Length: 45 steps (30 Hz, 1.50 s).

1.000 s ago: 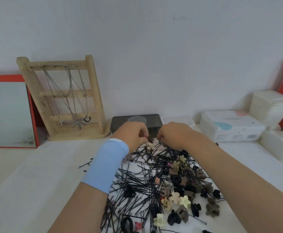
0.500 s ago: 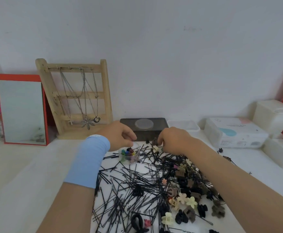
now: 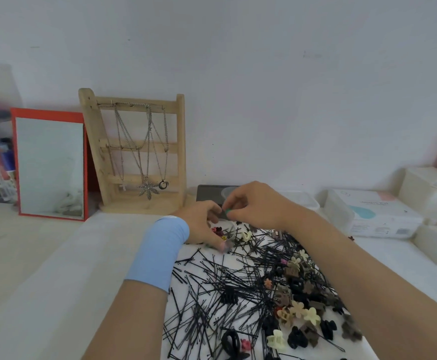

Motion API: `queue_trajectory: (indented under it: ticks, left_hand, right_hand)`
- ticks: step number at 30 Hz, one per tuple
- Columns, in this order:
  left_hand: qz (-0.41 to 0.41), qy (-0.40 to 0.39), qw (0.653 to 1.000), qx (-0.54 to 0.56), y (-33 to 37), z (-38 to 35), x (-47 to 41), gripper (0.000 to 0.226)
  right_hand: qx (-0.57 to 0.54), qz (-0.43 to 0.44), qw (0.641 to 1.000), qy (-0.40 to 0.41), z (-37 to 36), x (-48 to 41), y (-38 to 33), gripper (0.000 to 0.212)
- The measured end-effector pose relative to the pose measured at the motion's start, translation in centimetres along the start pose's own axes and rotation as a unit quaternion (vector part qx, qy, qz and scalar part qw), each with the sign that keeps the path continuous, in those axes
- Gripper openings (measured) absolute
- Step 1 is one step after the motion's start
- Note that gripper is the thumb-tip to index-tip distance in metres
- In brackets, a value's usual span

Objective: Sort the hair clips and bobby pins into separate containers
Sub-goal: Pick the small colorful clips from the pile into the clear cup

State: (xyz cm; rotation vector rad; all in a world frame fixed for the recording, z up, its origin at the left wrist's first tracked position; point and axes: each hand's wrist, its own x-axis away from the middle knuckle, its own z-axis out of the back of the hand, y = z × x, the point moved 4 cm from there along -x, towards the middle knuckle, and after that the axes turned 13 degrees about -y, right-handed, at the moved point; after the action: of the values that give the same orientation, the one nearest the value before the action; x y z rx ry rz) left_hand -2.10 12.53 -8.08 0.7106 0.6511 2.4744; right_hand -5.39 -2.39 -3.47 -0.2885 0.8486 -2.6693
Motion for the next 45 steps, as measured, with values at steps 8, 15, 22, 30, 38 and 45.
queue_trajectory:
  ticks: [8,15,22,30,38,45]
  left_hand:
    - [-0.007,0.025,1.0,-0.004,-0.7,0.6,0.2,0.077]
    - [-0.018,0.186,0.981,-0.048,-1.4,1.1,-0.8,0.044]
    - [-0.008,0.18,0.983,-0.046,-1.3,1.5,-0.3,0.039]
    - [0.027,0.115,0.993,0.003,-1.4,2.3,1.3,0.02]
    - [-0.034,0.191,0.98,-0.047,1.9,2.0,1.8,0.016]
    - [-0.102,0.054,0.985,-0.131,8.5,-3.4,-0.4,0.022]
  right_hand:
    - [0.367,-0.116,0.923,0.0,-1.3,-2.9,2.9,0.028]
    - [0.47,-0.146,0.87,-0.042,-3.8,-4.3,2.5,0.032]
    - [0.451,-0.127,0.883,-0.012,-2.7,-3.6,1.8,0.026]
    - [0.155,0.007,0.988,0.004,-1.5,-1.5,-0.4,0.021]
    - [0.159,-0.075,0.984,0.023,0.9,2.1,3.1,0.016]
    - [0.184,-0.145,0.969,-0.078,0.9,5.4,7.0,0.021]
